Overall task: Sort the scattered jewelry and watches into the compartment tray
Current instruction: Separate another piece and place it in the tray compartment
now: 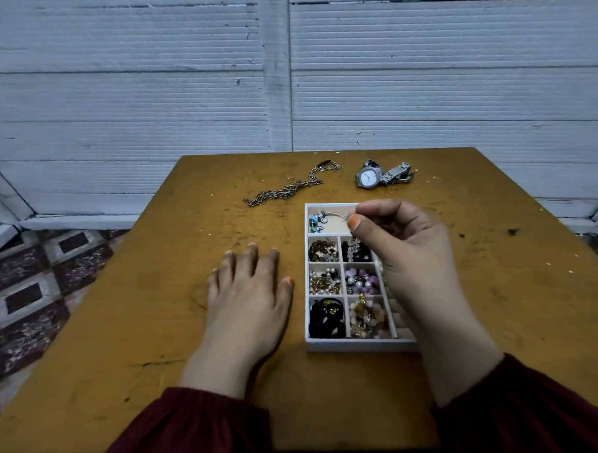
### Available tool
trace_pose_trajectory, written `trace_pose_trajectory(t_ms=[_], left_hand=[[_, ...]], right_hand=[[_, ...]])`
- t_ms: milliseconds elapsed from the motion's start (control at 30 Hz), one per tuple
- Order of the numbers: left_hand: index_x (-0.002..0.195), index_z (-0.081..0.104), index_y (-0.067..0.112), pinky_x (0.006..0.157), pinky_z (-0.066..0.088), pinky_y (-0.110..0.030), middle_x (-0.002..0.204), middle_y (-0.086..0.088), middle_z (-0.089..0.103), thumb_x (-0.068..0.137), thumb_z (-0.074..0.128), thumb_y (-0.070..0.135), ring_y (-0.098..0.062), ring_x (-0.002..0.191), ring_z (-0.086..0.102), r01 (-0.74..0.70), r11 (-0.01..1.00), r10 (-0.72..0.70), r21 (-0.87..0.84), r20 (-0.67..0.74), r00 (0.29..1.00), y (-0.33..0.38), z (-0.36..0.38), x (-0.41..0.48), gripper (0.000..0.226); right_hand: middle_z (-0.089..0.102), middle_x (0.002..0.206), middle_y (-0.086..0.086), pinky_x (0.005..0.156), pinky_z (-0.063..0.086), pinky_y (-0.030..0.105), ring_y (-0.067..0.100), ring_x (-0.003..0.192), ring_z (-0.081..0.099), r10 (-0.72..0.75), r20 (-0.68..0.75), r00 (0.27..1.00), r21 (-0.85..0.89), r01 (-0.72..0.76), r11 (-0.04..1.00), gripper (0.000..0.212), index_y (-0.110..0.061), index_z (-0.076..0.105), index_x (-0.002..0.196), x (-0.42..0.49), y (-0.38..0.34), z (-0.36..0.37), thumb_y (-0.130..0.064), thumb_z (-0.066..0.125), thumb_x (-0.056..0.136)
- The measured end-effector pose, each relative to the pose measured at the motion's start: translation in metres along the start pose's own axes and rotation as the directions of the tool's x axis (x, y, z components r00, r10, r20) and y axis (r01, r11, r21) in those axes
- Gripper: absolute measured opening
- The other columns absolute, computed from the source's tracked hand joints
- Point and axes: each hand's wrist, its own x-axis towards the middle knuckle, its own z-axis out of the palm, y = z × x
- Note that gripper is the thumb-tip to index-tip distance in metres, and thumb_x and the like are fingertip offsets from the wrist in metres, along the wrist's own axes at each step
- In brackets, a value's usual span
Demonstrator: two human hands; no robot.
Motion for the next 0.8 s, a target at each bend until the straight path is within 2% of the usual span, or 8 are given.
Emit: trace_pose_trajectory(t_ms=[233,533,800], left_hand=[[0.148,0.018,0.035,0.117,0.000,-0.044,0.160,0.003,0.008,0.098,0.026,0.050,-0.023,0.147,-0.001,-0.030,1.000,0.030,0.007,-0.019,0.999,-0.002,0.004,0.003,0.053],[0.147,0.021,0.034,0.117,0.001,-0.046,0.159,0.002,0.010,0.098,0.028,0.051,-0.024,0.147,0.001,-0.036,0.999,0.036,-0.006,-0.019,0.999,-0.005,0.003,0.004,0.053],[0.147,0.023,0.034,0.117,0.002,-0.047,0.159,0.002,0.012,0.097,0.029,0.051,-0.025,0.146,0.002,-0.042,0.999,0.041,-0.020,-0.019,0.999,-0.005,0.002,0.004,0.053]], right_hand=[[0.068,0.079,0.003,0.070,0.055,0.017,0.006,0.072,0.064,0.032,0.029,0.999,-0.074,-0.030,0.997,0.013,-0.007,0.066,0.085,0.012,0.003,0.017,0.004,0.070,0.079],[0.071,0.080,0.008,0.065,0.054,0.017,0.011,0.073,0.068,0.061,0.028,0.998,-0.316,-0.049,0.948,0.011,-0.013,0.069,0.080,0.018,0.015,0.016,-0.003,0.074,0.078],[0.071,0.069,-0.009,0.074,0.055,0.030,0.006,0.073,0.068,0.012,0.030,0.999,-0.554,0.006,0.833,0.008,-0.024,0.071,0.073,0.022,0.017,0.021,-0.018,0.077,0.076]])
